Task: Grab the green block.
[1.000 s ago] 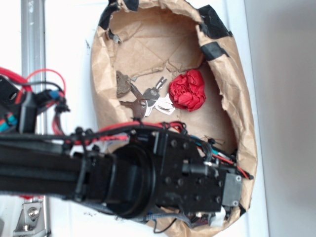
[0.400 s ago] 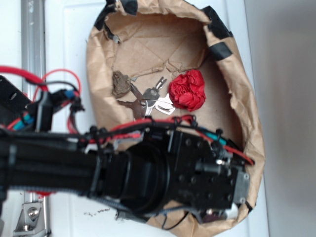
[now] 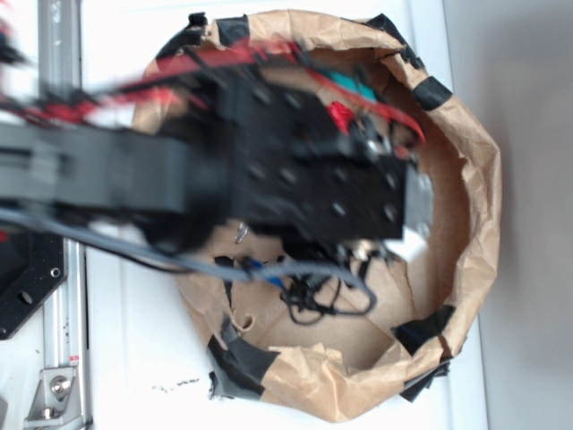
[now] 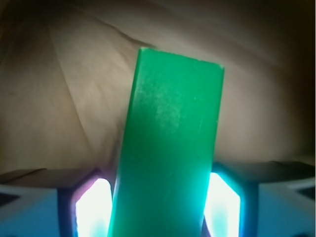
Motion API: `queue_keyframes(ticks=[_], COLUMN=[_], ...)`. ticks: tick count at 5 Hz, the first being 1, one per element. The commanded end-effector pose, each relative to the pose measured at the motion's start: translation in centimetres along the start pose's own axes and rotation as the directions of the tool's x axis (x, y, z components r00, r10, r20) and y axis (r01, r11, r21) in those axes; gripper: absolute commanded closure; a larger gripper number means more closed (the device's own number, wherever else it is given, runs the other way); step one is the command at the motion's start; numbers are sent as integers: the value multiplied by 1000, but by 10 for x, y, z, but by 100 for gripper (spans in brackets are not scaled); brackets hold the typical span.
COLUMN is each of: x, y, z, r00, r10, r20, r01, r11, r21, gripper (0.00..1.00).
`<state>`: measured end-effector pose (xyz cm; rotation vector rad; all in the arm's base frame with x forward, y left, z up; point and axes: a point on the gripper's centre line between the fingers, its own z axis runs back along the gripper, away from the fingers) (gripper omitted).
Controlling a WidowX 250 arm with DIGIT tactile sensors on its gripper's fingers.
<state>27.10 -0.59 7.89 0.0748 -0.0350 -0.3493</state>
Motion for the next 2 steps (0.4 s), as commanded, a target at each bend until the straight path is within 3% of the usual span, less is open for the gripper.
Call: queue_keyframes(ticks=[1,2], x=[-23,-29], y=[-16,-18], z=[69,80], r00=[913,904], r10=[388,405], r20=[129,135], r01=[-387,-406], r11=[921,914], r21=[-29,-24], gripper=[100,100])
